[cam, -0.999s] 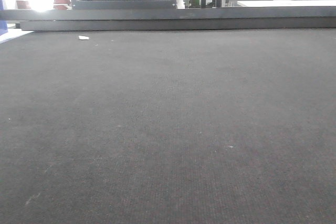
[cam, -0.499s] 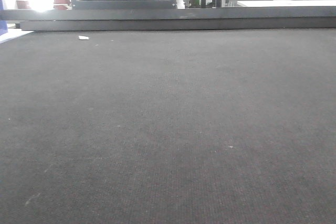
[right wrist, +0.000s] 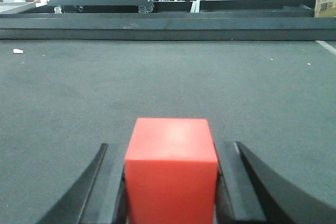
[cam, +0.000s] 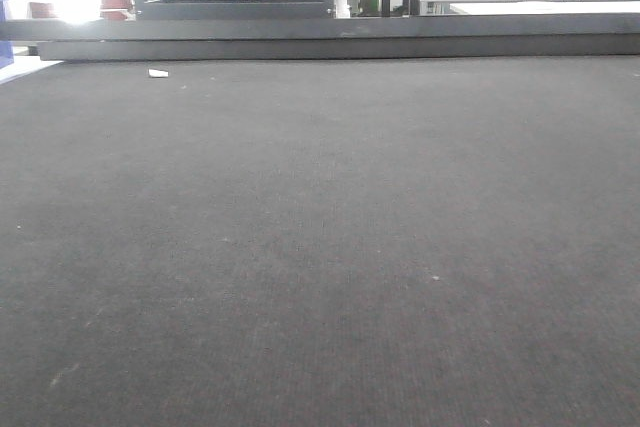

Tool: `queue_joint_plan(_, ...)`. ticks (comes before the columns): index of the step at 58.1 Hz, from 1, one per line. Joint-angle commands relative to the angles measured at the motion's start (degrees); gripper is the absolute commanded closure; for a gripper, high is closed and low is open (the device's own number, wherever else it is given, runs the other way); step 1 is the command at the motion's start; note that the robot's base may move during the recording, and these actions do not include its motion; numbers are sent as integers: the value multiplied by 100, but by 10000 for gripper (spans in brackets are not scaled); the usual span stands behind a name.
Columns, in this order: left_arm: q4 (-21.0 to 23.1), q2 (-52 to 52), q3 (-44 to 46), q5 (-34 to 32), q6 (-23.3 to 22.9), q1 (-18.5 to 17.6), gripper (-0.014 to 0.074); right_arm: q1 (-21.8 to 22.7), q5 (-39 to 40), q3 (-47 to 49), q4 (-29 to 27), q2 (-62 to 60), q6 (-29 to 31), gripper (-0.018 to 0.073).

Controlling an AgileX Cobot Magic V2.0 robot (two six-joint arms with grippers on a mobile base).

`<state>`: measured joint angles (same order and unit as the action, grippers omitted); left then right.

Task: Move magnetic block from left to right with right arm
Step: 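Raise the held red cube clear of the table with the right gripper, then drive the base away from the table holding the cube in the right gripper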

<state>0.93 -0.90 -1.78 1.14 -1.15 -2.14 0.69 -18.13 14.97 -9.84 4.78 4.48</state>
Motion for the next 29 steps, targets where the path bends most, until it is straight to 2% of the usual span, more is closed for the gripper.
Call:
queue_joint_plan(1,36,-41,-59,-473,-6,-42,713,13,458,167,-42,62,4,179)
queue_joint_plan(29,36,-41,-59,-473,-6,-42,713,13,458,167,-42,62,4,179)
